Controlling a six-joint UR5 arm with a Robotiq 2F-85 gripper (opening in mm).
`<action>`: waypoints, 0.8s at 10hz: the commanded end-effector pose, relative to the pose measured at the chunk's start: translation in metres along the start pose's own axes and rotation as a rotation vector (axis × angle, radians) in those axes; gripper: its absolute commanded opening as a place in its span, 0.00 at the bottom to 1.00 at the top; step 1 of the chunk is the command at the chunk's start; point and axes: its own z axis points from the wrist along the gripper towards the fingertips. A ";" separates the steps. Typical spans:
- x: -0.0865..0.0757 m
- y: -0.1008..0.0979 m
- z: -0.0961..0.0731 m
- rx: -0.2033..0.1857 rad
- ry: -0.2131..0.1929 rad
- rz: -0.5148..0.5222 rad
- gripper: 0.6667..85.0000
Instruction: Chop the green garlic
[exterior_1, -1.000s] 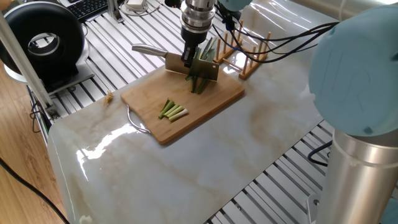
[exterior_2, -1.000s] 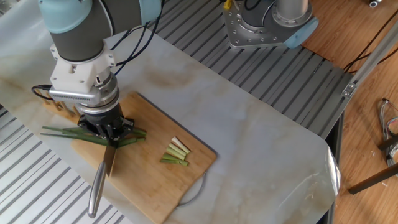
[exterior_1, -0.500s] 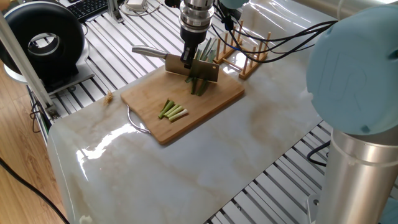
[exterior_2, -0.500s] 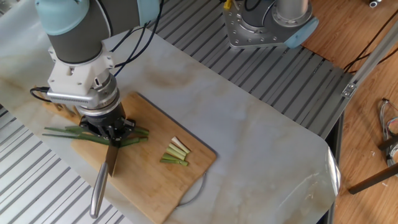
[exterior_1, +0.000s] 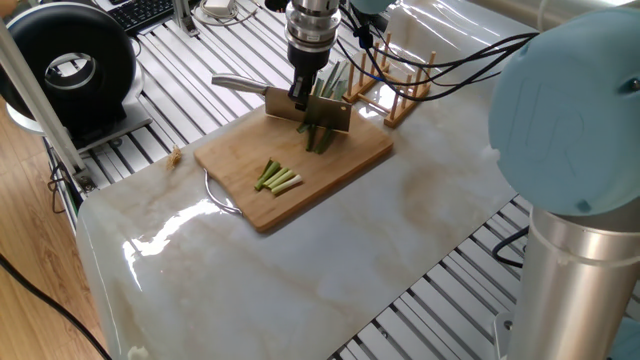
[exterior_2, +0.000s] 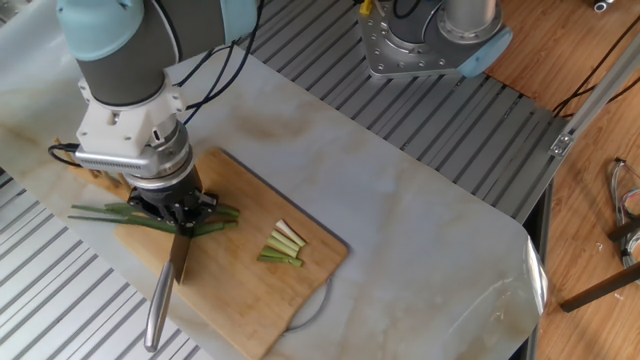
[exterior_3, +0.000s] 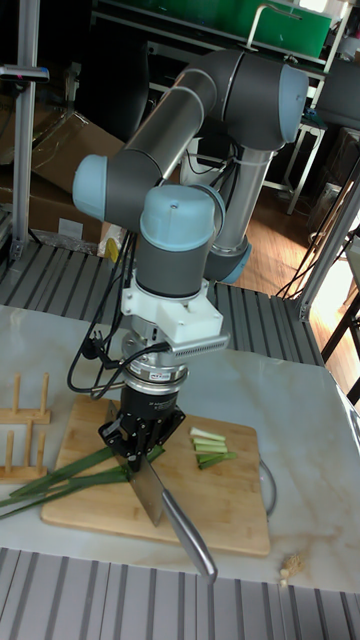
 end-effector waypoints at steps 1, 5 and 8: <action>0.001 -0.001 -0.002 -0.014 -0.007 0.003 0.01; 0.004 0.000 0.005 0.025 0.040 0.023 0.01; 0.022 -0.001 0.002 0.030 0.103 0.020 0.01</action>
